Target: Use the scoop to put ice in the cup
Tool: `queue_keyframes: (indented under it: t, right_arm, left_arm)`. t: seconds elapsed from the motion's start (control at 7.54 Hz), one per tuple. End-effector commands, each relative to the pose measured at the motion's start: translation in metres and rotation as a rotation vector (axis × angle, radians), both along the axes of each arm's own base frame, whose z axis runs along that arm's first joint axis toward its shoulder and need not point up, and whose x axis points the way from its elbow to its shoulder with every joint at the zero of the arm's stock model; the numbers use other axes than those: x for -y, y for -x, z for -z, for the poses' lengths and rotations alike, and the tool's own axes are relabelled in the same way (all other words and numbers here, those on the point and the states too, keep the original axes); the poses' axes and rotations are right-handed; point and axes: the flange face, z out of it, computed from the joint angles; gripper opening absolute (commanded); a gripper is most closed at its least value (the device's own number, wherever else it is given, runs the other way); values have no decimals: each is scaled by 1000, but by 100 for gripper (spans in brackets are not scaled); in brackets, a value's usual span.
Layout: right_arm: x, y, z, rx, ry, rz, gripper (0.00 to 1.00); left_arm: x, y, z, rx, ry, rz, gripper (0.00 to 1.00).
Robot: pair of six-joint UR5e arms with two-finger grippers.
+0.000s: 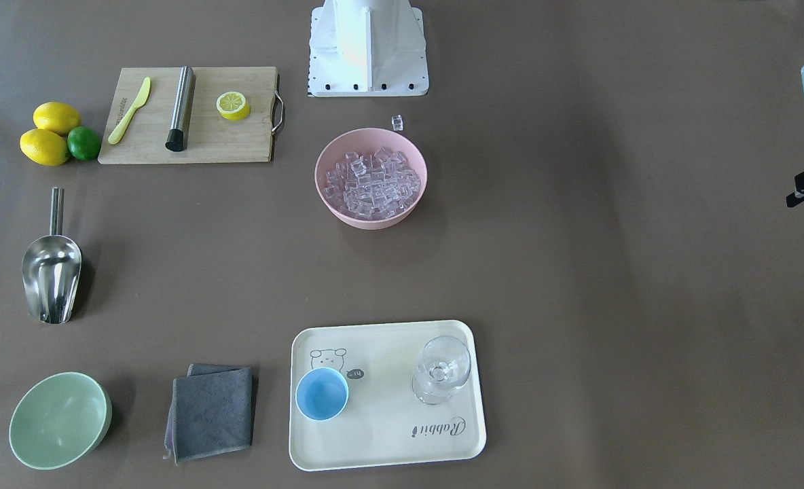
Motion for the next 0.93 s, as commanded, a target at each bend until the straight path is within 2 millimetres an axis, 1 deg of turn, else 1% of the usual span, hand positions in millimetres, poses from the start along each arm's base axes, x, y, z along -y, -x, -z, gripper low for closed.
queue_keyframes:
  t: [0.0,0.13,0.27,0.4,0.53,0.66,0.8]
  right_arm:
    - [6,79,74,27,46,-16,100]
    - [6,105,89,29,65,-11,100]
    - [7,126,96,34,50,28,100]
    - [5,146,99,41,22,55,100]
    - [0,171,102,23,1,72,100]
    - [-4,190,103,6,-9,89,100]
    - [-9,208,102,-8,18,92,100]
  left_arm:
    - [-1,-25,36,-20,-81,-55,98]
    - [-6,-47,59,-57,-148,-108,98]
    - [-9,-70,73,-116,-207,-162,98]
    - [-10,-99,94,-150,-279,-218,98]
    - [-2,-128,129,-182,-337,-262,98]
    - [-12,-154,151,-206,-377,-315,98]
    - [-18,-174,173,-236,-423,-358,98]
